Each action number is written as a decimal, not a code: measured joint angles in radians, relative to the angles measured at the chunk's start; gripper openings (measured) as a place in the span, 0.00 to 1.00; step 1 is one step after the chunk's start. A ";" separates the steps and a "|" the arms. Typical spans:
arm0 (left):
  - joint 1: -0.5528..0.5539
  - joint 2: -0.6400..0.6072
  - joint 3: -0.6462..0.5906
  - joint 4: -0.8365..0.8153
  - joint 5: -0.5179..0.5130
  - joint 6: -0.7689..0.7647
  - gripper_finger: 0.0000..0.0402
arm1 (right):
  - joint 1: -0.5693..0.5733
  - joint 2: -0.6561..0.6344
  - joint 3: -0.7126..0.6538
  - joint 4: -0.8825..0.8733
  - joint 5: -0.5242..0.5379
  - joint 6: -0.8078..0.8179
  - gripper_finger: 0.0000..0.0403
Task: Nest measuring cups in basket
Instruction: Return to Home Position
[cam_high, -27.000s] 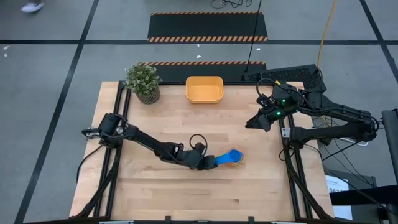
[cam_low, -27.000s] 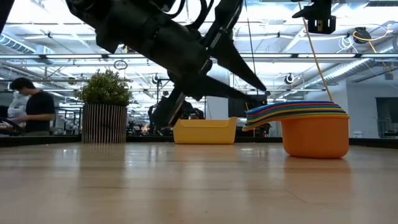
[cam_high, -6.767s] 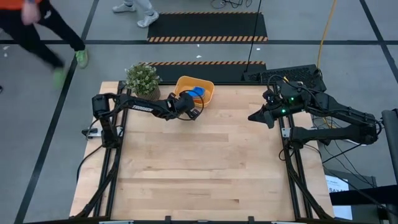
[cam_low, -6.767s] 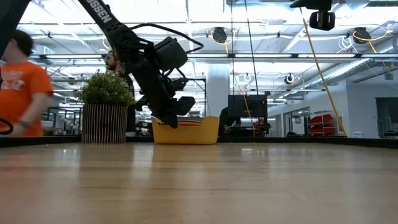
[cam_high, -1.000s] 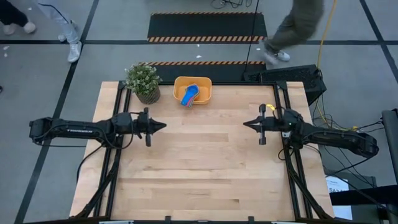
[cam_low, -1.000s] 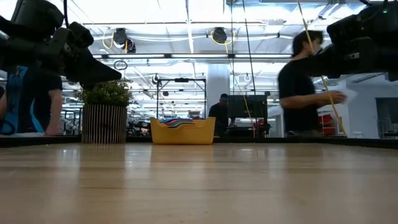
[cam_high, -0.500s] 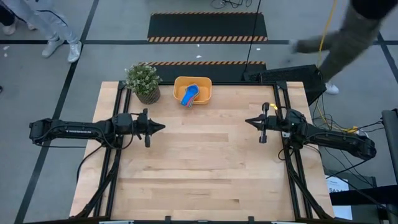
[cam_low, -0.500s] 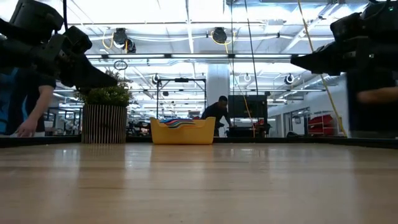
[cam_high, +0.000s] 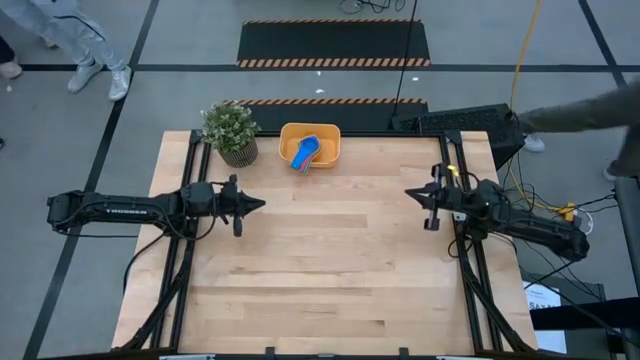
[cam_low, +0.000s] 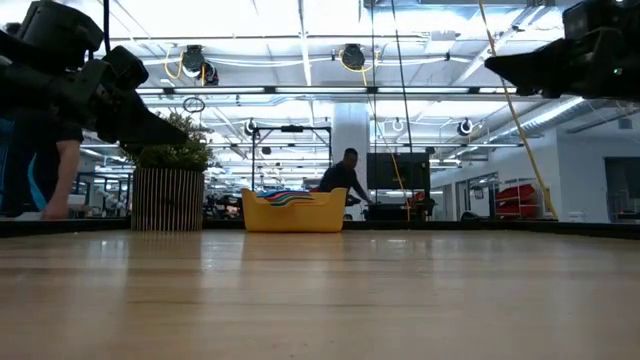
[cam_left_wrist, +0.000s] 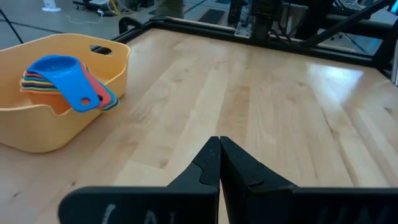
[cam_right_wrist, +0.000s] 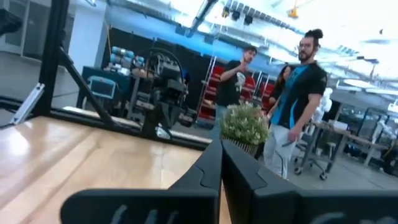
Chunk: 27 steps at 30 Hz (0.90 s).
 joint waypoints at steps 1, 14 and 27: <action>0.000 0.000 0.000 0.000 -0.001 0.000 0.00 | 0.004 -0.020 0.000 -0.009 0.000 -0.003 0.00; 0.000 0.000 0.000 -0.001 -0.026 -0.007 0.00 | 0.118 -0.065 0.000 -0.183 -0.071 0.045 0.00; 0.000 0.000 0.001 0.000 -0.051 -0.022 0.00 | 0.321 -0.066 0.000 -0.208 0.209 0.018 0.00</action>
